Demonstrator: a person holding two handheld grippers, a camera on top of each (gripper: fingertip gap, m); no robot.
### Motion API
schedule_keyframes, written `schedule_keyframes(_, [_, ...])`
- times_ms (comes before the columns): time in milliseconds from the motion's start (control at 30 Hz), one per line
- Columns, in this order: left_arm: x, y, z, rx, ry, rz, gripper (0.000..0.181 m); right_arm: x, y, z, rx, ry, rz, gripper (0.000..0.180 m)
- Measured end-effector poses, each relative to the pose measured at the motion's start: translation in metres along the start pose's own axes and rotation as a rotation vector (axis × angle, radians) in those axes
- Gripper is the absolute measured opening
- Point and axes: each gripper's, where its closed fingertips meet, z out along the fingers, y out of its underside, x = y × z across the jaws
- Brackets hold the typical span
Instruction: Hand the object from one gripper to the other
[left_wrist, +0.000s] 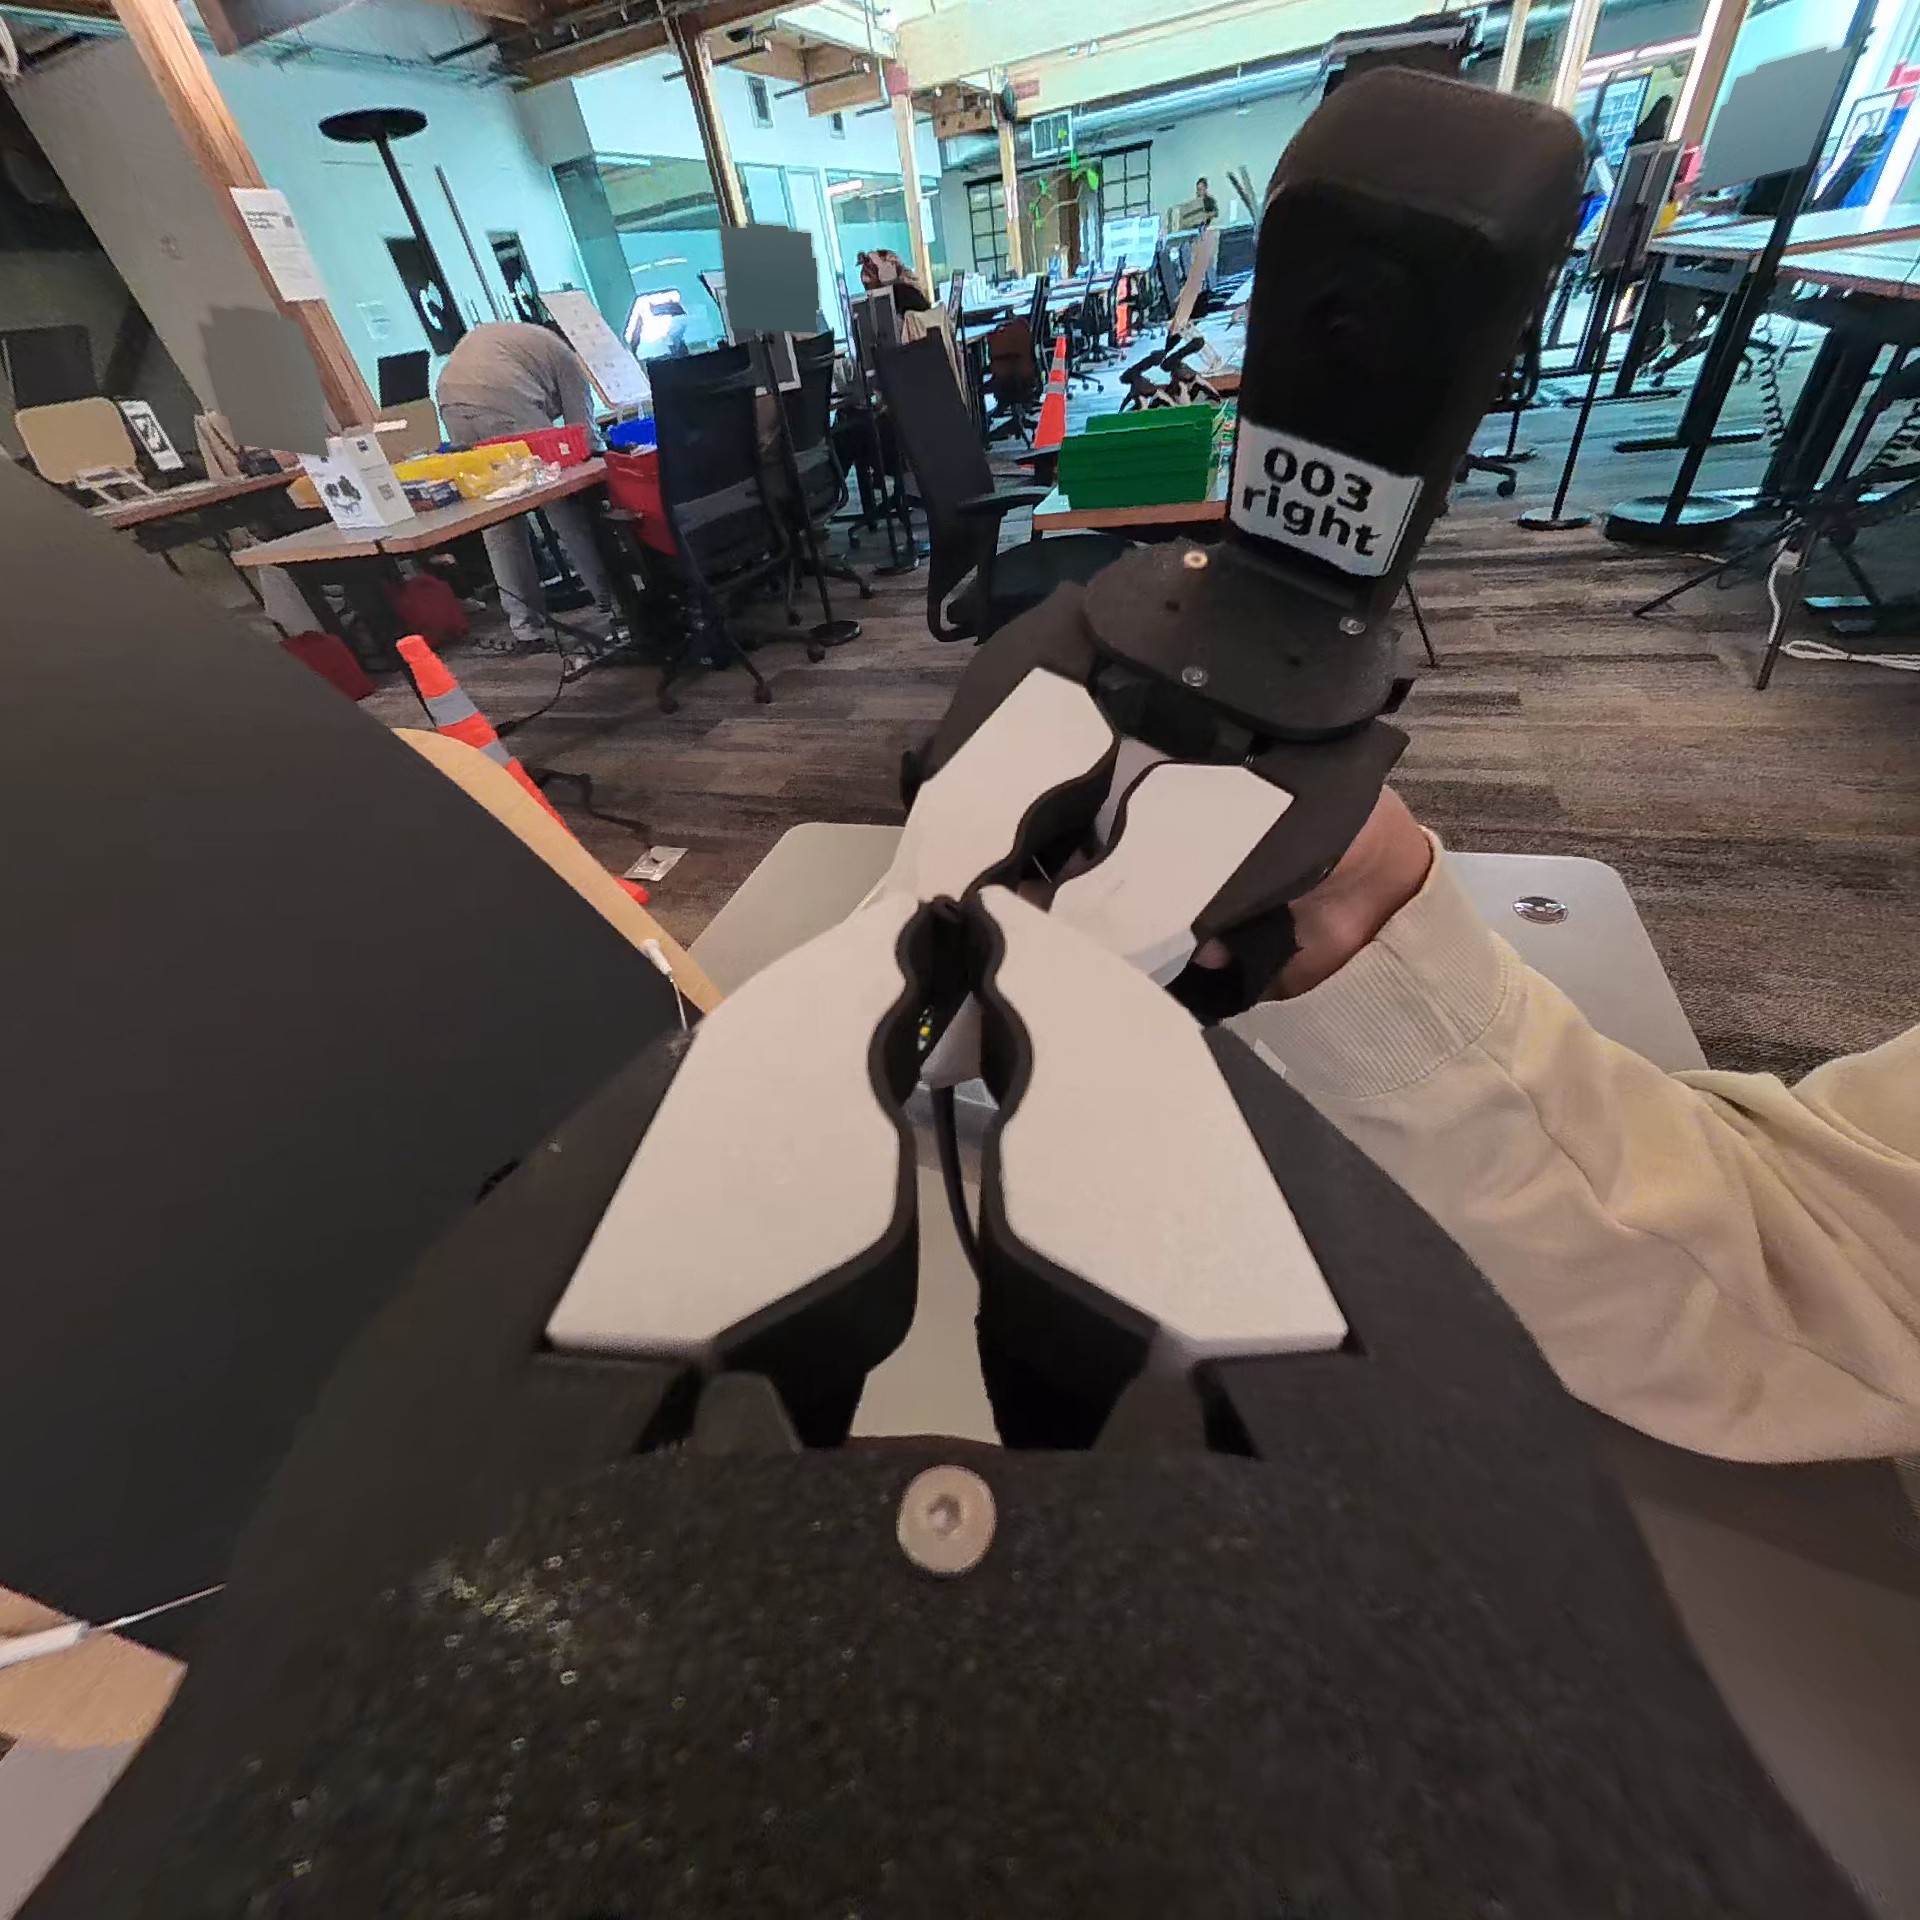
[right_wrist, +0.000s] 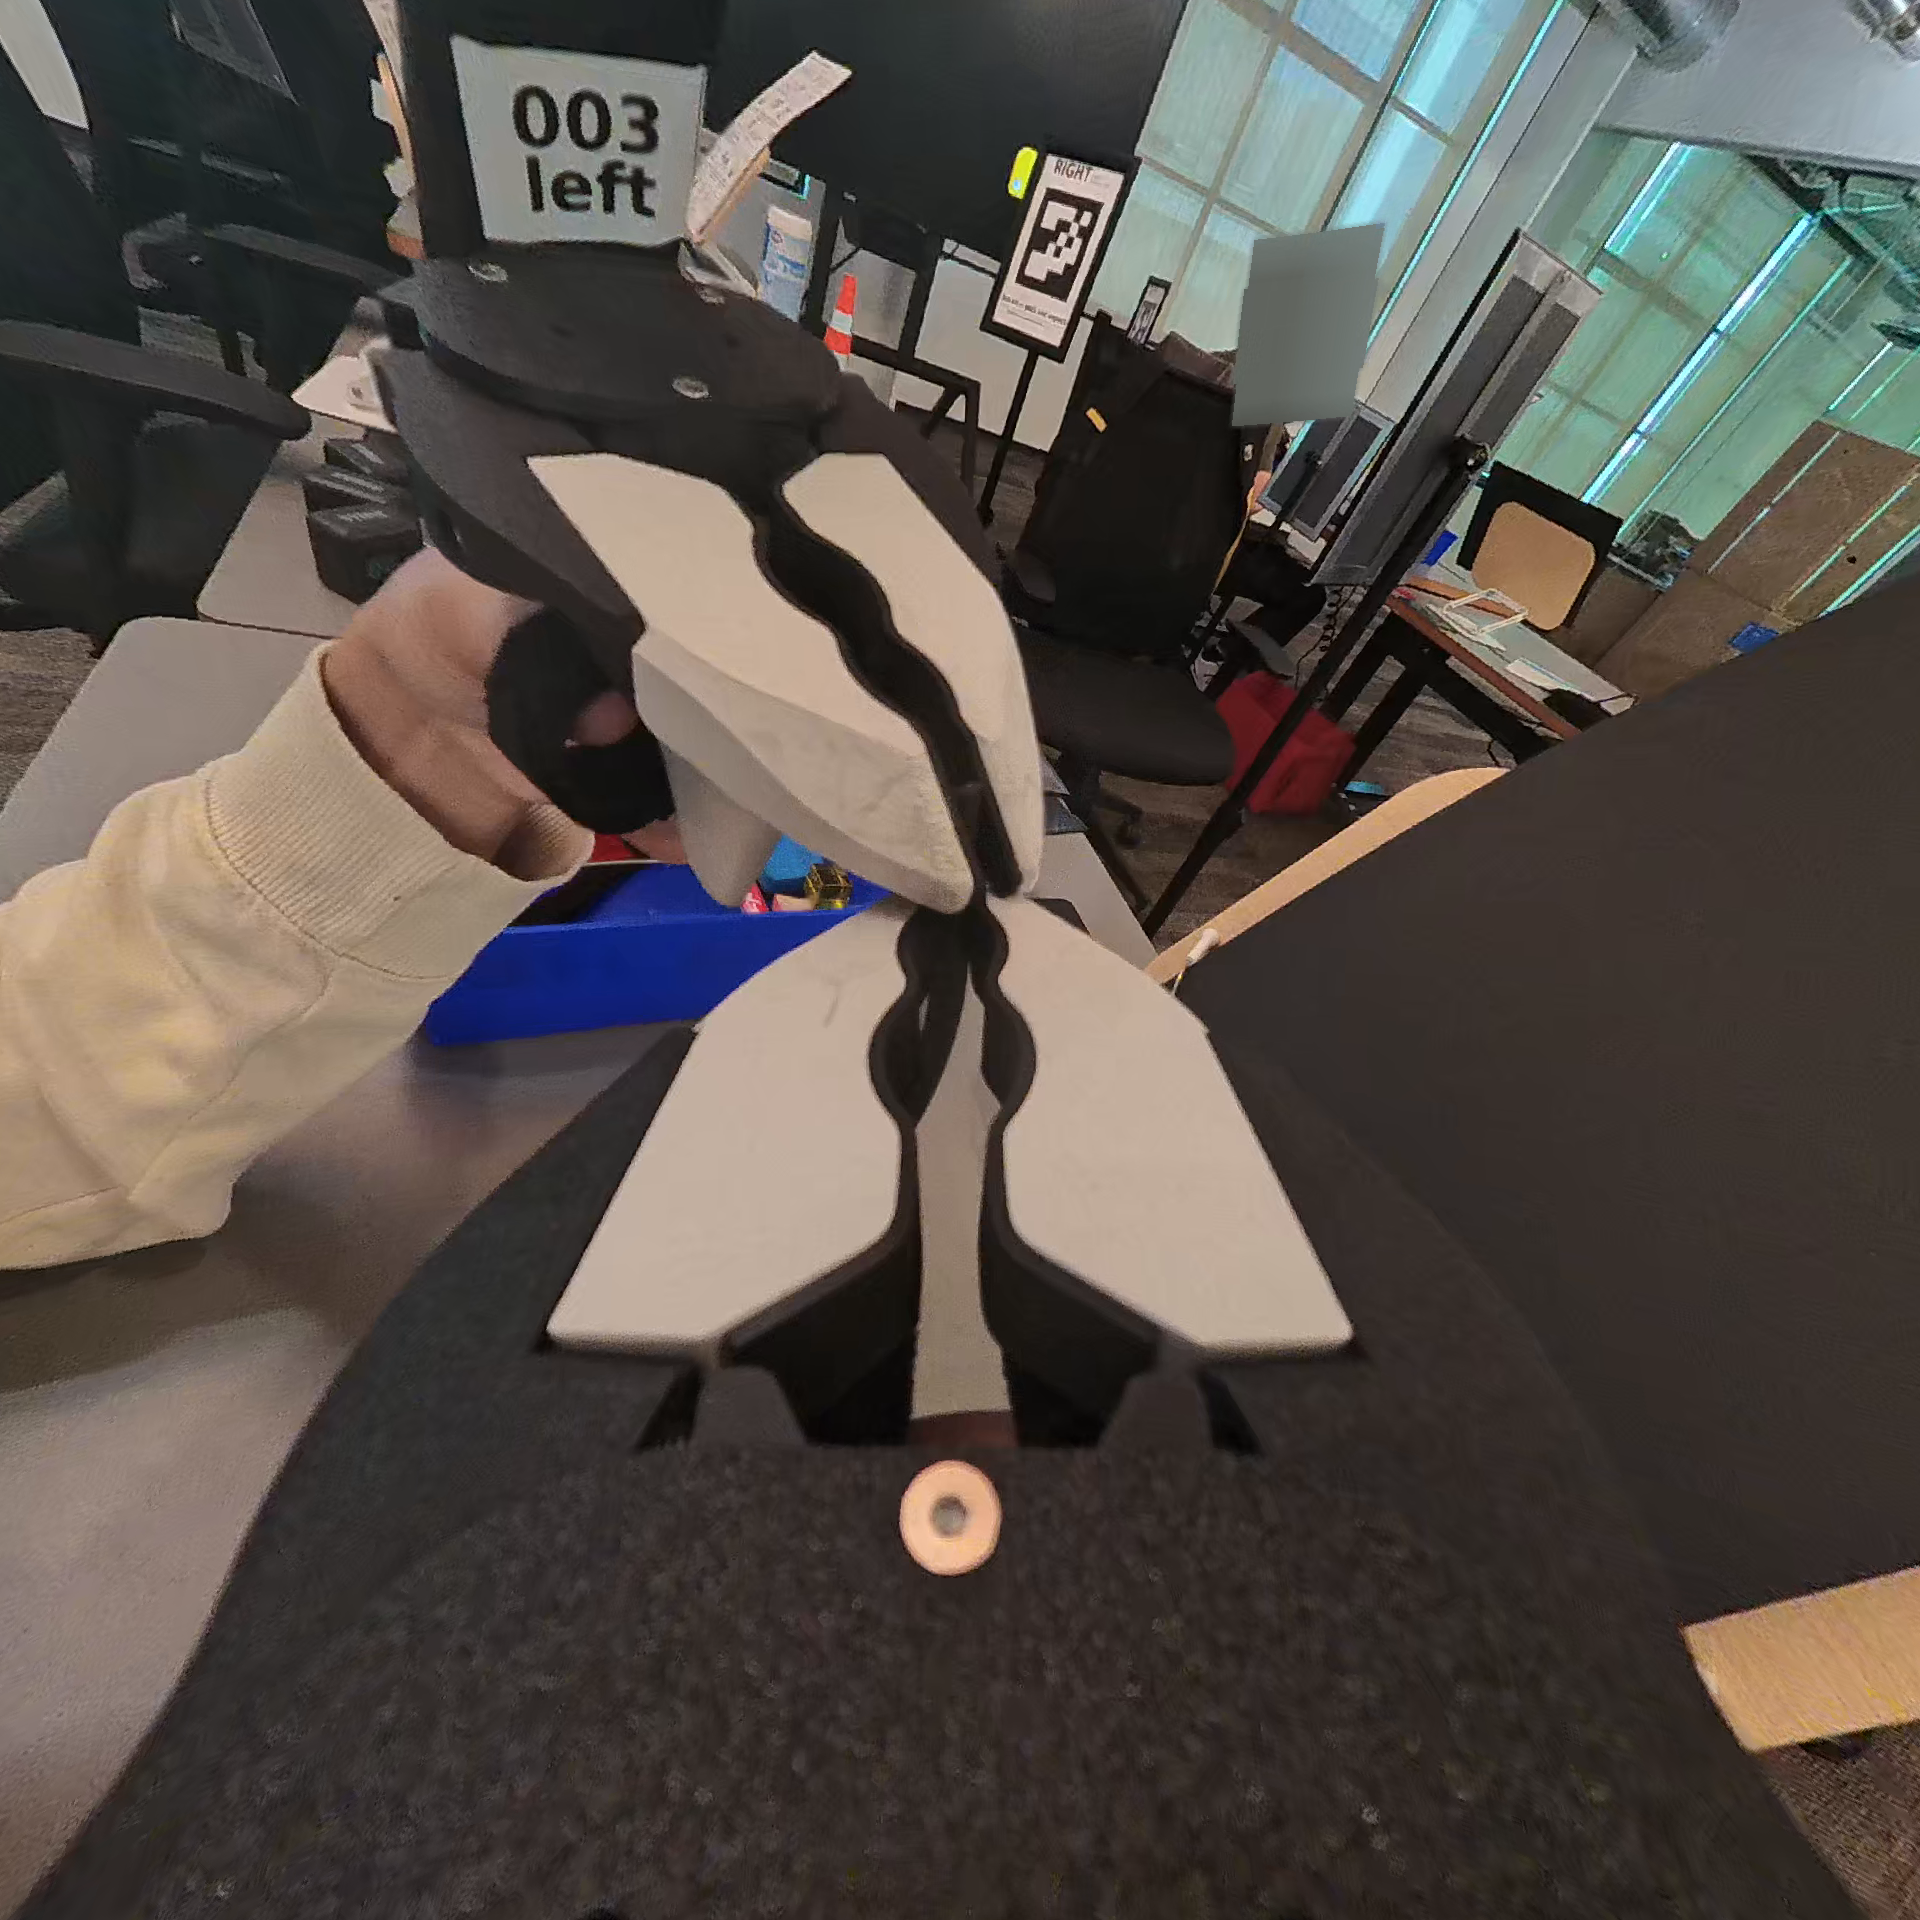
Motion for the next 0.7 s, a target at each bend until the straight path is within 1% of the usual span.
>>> schedule_keyframes(167, [-0.002,-0.009,-0.007,0.034,-0.028,0.016,0.004,-0.002,-0.01,0.0,0.075,0.003,0.017,0.008])
schedule_keyframes(233, [-0.01,-0.017,-0.014,0.073,-0.087,0.016,0.005,-0.005,-0.002,0.002,0.04,-0.006,0.0,0.02])
schedule_keyframes(300, [-0.014,-0.027,-0.025,0.121,-0.119,0.012,0.005,-0.01,0.013,0.005,-0.034,-0.032,0.001,0.039])
schedule_keyframes(367, [-0.016,-0.035,-0.036,0.163,-0.146,0.006,0.005,-0.01,0.025,0.009,-0.084,-0.037,0.019,0.05])
schedule_keyframes(467, [-0.016,-0.043,-0.048,0.198,-0.171,0.014,0.005,-0.016,0.025,0.02,-0.081,-0.076,0.067,0.061])
schedule_keyframes(533, [-0.015,-0.045,-0.053,0.202,-0.183,0.031,0.005,-0.026,0.026,0.031,-0.07,-0.136,0.093,0.062])
schedule_keyframes(600, [-0.015,-0.046,-0.057,0.206,-0.189,0.034,0.005,-0.033,0.043,0.045,-0.124,-0.183,0.096,0.062])
schedule_keyframes(633, [-0.015,-0.048,-0.06,0.216,-0.193,0.034,0.005,-0.034,0.053,0.052,-0.166,-0.19,0.088,0.058])
schedule_keyframes(700, [-0.017,-0.05,-0.066,0.23,-0.203,0.028,0.005,-0.042,0.069,0.063,-0.211,-0.268,0.095,0.037])
